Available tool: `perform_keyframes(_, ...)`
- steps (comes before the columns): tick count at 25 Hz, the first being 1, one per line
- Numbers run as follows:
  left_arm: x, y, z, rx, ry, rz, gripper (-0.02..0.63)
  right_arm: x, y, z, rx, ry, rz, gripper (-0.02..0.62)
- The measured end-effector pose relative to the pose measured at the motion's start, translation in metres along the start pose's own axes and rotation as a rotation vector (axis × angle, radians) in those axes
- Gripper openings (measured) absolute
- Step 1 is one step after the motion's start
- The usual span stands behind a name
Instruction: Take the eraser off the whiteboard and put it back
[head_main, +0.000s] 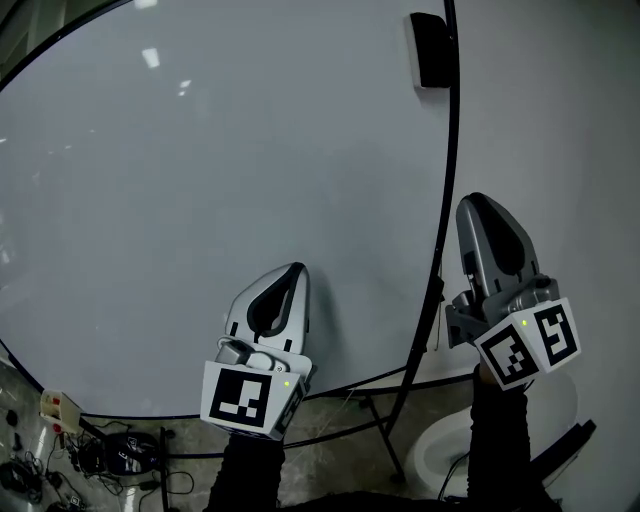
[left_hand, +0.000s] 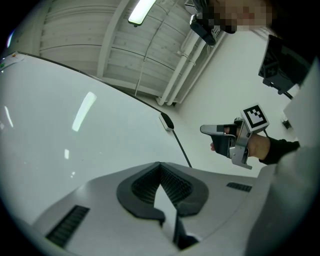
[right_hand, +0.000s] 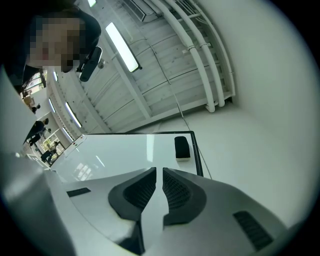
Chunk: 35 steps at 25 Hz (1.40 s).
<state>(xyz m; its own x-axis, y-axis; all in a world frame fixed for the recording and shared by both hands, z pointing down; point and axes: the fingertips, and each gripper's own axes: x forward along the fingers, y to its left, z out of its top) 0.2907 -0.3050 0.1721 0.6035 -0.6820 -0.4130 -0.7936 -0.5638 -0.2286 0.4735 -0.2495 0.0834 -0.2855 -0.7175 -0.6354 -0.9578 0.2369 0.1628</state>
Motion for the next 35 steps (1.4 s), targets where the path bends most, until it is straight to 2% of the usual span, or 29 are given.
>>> perform_keyframes(6, -0.006, -0.008, -0.004, -0.010, -0.005, -0.014, 0.006, -0.016, 0.008, -0.004, 0.009, 0.012, -0.006, 0.012)
perform_keyframes(13, -0.014, -0.009, -0.007, 0.003, -0.003, -0.020, 0.006, -0.026, 0.021, -0.011, 0.037, 0.038, 0.014, 0.009)
perform_keyframes(20, -0.018, -0.011, -0.007, -0.020, 0.012, -0.011, 0.006, -0.027, 0.034, -0.016, -0.002, 0.057, 0.025, 0.009)
perform_keyframes(25, -0.022, -0.008, -0.007, -0.013, 0.012, -0.008, 0.006, -0.027, 0.040, -0.020, 0.003, 0.072, 0.035, 0.008)
perform_keyframes(35, -0.020, -0.012, -0.001, -0.011, 0.005, -0.019, 0.006, -0.027, 0.044, -0.017, -0.052, 0.086, 0.033, 0.008)
